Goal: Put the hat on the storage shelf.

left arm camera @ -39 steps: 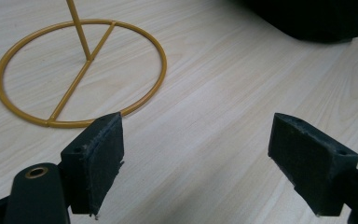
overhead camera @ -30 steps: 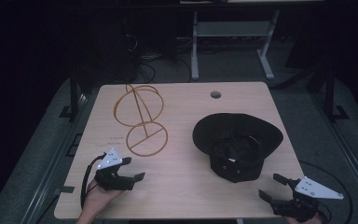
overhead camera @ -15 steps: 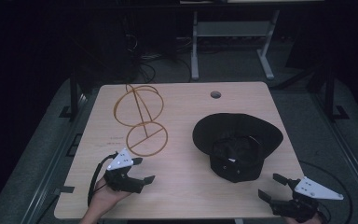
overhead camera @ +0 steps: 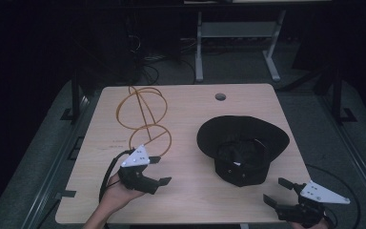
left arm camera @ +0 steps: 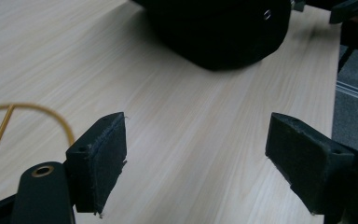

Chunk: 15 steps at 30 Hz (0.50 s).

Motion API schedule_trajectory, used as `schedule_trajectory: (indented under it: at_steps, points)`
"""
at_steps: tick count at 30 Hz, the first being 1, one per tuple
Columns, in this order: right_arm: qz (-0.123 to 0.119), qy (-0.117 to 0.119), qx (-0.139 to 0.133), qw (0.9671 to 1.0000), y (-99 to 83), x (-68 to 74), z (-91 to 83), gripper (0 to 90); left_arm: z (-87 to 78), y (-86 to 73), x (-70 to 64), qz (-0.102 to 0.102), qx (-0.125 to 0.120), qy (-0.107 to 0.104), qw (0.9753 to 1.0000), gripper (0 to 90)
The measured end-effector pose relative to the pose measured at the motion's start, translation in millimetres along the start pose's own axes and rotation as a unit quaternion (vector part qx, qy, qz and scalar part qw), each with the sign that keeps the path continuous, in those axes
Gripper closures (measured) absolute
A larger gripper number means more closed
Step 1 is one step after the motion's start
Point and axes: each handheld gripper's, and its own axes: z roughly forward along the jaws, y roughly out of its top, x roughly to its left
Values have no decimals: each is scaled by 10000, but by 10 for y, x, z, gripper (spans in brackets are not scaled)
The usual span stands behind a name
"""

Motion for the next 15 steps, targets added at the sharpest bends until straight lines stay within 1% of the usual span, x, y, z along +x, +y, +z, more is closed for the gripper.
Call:
schedule_trajectory:
  at_steps: [4, 5, 6, 9, 12, 15]
  points:
    - [36, 17, -10, 10000, -5, -8, -7, 138, 58, 152, -71, 173, 2, -68, 9998, 199]
    - [35, 21, -21, 10000, -5, -9, -9, 138, 87, 225, -100, 226, 7, -130, 9997, 198]
    - [35, 21, -21, 10000, -5, -9, -9, 138, 87, 225, -100, 226, 7, -130, 9997, 199]
    - [7, 22, -31, 10000, -2, -10, -13, 138, 130, 335, -128, 322, 23, -180, 9993, 198]
    - [21, 26, -51, 10000, -4, -13, -20, 138, 168, 445, -155, 390, 12, -228, 9990, 197]
    - [36, 38, -74, 10000, -5, -17, -23, 138, 210, 548, -174, 501, 52, -272, 9984, 197]
